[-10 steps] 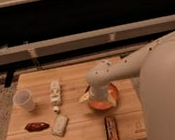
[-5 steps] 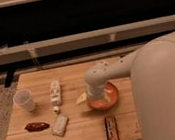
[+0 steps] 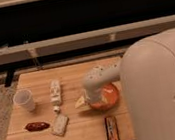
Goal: Pick up the ceramic bowl
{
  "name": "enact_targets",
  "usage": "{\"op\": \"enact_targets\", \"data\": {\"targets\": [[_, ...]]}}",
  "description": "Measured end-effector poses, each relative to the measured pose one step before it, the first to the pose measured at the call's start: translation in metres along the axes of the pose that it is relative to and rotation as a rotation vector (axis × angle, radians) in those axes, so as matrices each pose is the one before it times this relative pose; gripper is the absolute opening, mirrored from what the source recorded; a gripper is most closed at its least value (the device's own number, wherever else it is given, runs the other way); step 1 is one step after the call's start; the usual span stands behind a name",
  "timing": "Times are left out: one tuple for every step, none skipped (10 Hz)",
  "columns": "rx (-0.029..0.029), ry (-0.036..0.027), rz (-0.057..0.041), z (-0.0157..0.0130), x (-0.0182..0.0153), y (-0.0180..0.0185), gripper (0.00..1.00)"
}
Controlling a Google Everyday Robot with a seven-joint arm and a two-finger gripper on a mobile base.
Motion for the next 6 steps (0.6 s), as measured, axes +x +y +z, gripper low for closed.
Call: {"op": "enact_targets", "data": {"targets": [[0.00522,0.00523,0.01535,-0.00382,0.00367,-0.00725,0.72],[0.00175,0.00133,-0.00406,-0.00041,0.00156,-0.00344,0.62],[0.00155,-0.00154,-0.00858,0.00011,-0.00034,0.00019,0.52],[-0.00332,-0.00209,-0.00786,0.00009,-0.00227,0.00541,0.44],[-0.00389,0.00057,-0.00672,0.00015,-0.0032,0.00811,0.32],[0.00083,0.0085,0.00664,-0.00113,0.00077,-0.00209,0.22]]}}
